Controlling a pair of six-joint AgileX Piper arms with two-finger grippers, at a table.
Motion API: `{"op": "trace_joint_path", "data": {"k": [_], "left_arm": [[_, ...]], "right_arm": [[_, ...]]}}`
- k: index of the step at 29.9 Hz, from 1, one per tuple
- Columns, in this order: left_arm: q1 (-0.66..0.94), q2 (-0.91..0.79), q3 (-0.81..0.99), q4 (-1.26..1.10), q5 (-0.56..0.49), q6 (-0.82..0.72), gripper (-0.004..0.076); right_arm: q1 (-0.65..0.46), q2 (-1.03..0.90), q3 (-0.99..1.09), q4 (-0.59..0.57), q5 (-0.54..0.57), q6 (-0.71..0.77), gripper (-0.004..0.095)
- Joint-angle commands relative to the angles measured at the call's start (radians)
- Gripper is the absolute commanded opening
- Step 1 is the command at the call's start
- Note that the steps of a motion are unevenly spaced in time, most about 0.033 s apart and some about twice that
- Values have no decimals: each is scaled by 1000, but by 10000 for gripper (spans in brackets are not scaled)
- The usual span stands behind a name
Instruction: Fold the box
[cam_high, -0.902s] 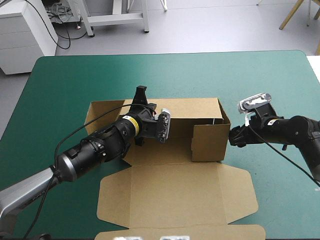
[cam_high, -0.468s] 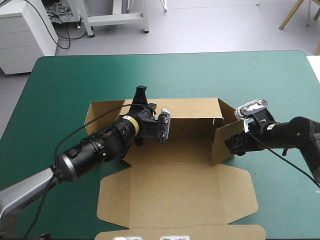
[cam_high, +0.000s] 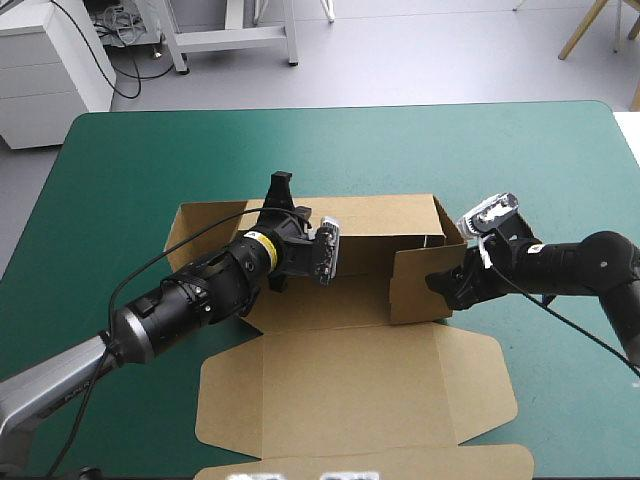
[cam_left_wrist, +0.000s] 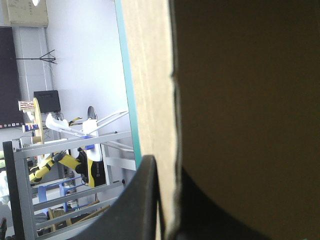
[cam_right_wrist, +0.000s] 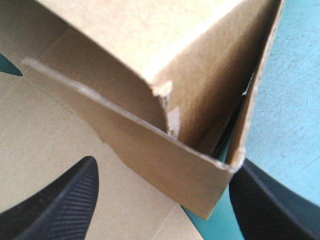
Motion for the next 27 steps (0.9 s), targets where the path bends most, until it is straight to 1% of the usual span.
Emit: {"op": "trace_joint_path", "data": {"k": [1, 3, 7, 9, 15, 17, 21, 27], "left_arm": [[-12, -7, 4, -75, 52, -9, -10], [-12, -7, 4, -75, 43, -9, -10], [-12, -7, 4, -75, 33, -9, -10], [-12, -7, 4, -75, 33, -9, -10], [-46, -7, 4, -68, 30, -7, -10], [-62, -7, 4, -53, 30, -7, -10], [-73, -7, 4, -36, 28, -7, -10], [-73, -8, 4, 17, 28, -3, -9]], "right_arm": [[3, -25, -29, 80, -14, -46, 590], [3, -25, -29, 88, -13, -61, 542], [3, -25, -29, 91, 0, -63, 416], [3, -25, -29, 91, 0, -63, 337], [3, -16, -29, 100, 0, -107, 48], [3, -7, -29, 100, 0, -107, -21], [3, 22, -29, 124, 0, -107, -18], [3, 22, -31, 128, 2, -105, -18]]}}
